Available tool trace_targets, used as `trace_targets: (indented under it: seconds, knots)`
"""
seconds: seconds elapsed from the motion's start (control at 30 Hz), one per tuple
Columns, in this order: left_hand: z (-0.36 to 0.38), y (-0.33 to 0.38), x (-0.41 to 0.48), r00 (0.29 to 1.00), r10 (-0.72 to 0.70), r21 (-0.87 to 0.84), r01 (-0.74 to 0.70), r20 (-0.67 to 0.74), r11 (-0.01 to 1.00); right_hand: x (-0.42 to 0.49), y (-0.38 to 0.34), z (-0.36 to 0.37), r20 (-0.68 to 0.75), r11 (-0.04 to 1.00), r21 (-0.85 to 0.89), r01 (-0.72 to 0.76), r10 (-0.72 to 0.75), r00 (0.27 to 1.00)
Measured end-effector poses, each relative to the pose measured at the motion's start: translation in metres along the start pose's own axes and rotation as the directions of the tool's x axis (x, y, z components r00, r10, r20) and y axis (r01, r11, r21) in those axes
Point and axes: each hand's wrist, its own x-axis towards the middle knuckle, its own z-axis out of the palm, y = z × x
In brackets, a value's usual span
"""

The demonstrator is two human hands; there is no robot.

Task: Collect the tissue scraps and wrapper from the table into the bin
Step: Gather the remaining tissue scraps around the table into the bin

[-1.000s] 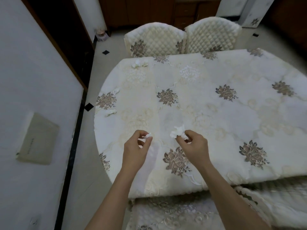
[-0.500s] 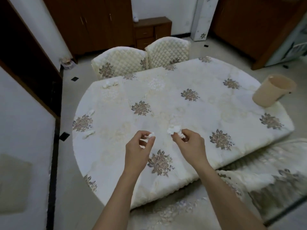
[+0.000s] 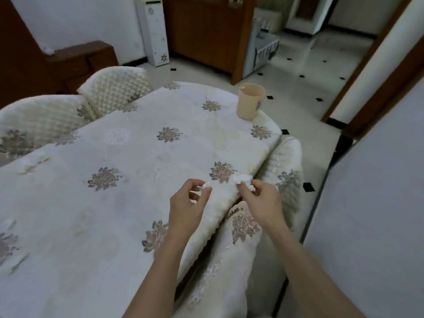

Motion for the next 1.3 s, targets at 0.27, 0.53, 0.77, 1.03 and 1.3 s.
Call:
trace_targets:
  seconds: [0.27, 0.53, 0.77, 1.03, 1.3]
  knots:
    - [0.085, 0.027, 0.015, 0.982, 0.055, -0.020, -0.052, 0.181, 0.998, 0.013, 0.049, -0.070, -0.228, 0.997, 0.055, -0.057, 0.068, 0.971]
    - [0.174, 0.043, 0.049, 0.956, 0.088, -0.007, -0.089, 0.278, 0.996, 0.067, 0.097, -0.124, -0.299, 0.990, -0.012, -0.140, 0.130, 0.945]
    - [0.276, 0.055, 0.107, 0.937, 0.078, 0.039, -0.097, 0.341, 0.995, 0.160, 0.132, -0.179, -0.319, 0.980, 0.026, -0.199, 0.197, 0.927]
    - [0.379, 0.089, 0.158, 0.943, 0.078, 0.029, -0.092, 0.324, 0.995, 0.258, 0.164, -0.253, -0.367, 0.974, 0.115, -0.196, 0.225, 0.903]
    - [0.444, 0.109, 0.190, 0.934, 0.092, -0.012, -0.094, 0.344, 0.996, 0.318, 0.187, -0.301, -0.410, 0.980, 0.012, -0.200, 0.187, 0.893]
